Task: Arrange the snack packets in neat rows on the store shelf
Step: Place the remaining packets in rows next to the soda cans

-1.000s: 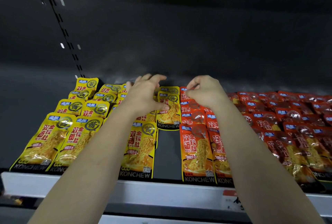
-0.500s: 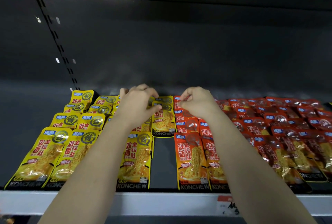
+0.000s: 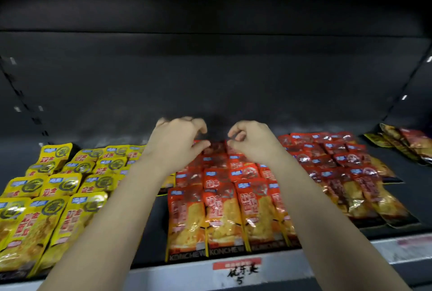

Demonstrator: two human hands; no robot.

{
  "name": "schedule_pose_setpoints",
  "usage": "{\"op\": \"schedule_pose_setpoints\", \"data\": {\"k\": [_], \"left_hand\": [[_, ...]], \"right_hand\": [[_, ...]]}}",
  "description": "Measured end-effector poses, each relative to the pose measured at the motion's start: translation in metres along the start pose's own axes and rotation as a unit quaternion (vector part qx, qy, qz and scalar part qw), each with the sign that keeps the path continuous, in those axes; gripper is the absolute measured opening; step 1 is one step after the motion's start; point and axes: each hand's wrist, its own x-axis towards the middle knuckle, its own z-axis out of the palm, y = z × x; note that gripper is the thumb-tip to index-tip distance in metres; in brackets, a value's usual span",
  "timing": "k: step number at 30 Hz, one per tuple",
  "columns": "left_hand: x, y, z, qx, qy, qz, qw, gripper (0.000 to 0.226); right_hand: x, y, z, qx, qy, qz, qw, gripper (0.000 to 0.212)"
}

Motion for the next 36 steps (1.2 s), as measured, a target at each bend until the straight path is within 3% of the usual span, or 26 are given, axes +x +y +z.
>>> {"op": "schedule_pose_setpoints", "data": {"k": [21,29,36], "left_hand": [[0.113,0.286,0.09,-0.046,-0.037,0.045,0.997,0.029],[0.15,0.347,0.106,-0.061,-0.04,0.057,0.996,0.029],[0.17,0.365,0.119,-0.065,-0.06,0.034,0.996,0.029]], "right_hand": [[-0.044,0.232,-0.184,-0.045,0.025,0.023,0.998,0.007],[-0.037,0.304,-0.23,-0.103,0.029,0.077,0.991,0.014],[-0.028,0.326,-0.228,-0.235,-0.008,0.049,0.971,0.019]]}}
